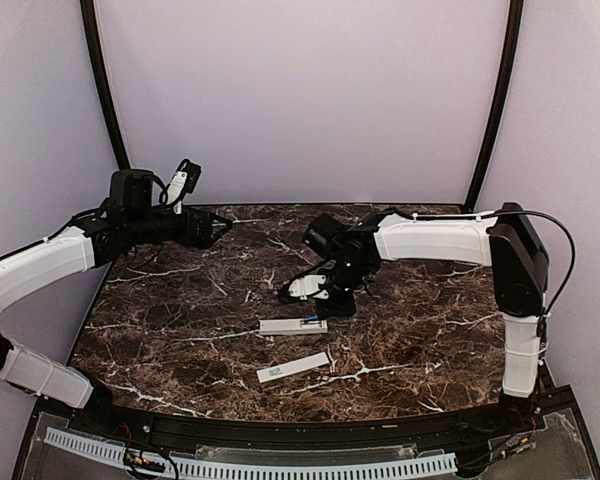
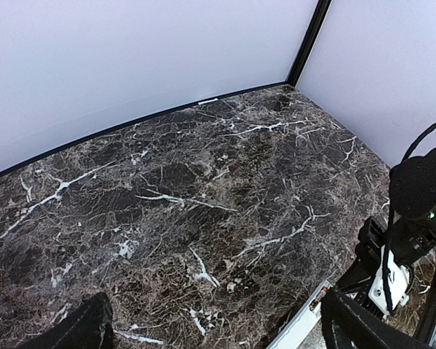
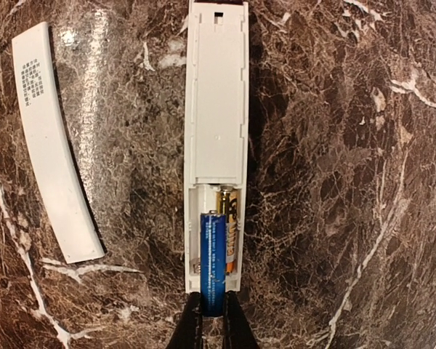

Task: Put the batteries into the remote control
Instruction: Pick up the battery from the battery compartment, then place the battery at the center of the board, then pick up the battery at the center of the board.

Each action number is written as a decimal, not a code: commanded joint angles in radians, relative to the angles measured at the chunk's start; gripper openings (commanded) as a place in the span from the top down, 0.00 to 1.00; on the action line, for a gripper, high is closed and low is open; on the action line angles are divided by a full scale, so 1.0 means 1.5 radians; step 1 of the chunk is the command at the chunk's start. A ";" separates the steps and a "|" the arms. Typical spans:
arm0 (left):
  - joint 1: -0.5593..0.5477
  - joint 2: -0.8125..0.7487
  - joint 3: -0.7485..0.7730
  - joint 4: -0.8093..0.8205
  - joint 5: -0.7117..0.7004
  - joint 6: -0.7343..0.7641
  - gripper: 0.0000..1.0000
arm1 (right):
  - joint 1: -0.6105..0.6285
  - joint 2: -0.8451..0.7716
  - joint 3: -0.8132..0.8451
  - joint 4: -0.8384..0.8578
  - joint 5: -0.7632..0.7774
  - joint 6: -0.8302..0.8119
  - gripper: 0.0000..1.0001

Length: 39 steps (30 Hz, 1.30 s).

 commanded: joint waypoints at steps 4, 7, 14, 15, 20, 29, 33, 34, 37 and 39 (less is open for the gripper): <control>0.003 -0.009 -0.002 0.000 0.007 0.002 0.01 | -0.001 -0.067 -0.028 -0.050 -0.017 0.058 1.00; 0.003 -0.008 -0.002 0.000 0.007 0.002 0.01 | -0.001 -0.098 -0.074 -0.080 -0.031 0.119 1.00; 0.003 -0.007 -0.003 0.003 0.017 -0.005 0.01 | -0.017 -0.126 -0.209 -0.096 -0.034 0.210 1.00; 0.003 -0.008 -0.002 0.003 0.018 -0.005 0.01 | -0.019 -0.120 -0.220 -0.096 -0.027 0.209 1.00; 0.003 -0.014 -0.003 0.002 0.012 -0.002 0.01 | -0.021 -0.093 -0.239 -0.091 -0.016 0.205 1.00; 0.003 -0.017 -0.004 0.002 0.014 -0.002 0.01 | -0.020 -0.040 -0.200 -0.100 0.007 0.197 0.79; 0.003 -0.018 -0.005 0.001 0.014 -0.001 0.01 | -0.011 -0.022 -0.160 -0.109 0.017 0.195 0.77; 0.003 -0.018 -0.004 0.000 0.014 -0.002 0.01 | -0.008 -0.020 -0.153 -0.110 0.021 0.194 0.77; 0.003 -0.017 -0.005 0.001 0.014 -0.002 0.01 | 0.003 -0.017 -0.144 -0.110 0.028 0.186 0.79; 0.003 -0.017 -0.005 0.001 0.013 -0.002 0.01 | 0.009 -0.015 -0.148 -0.105 0.028 0.184 0.79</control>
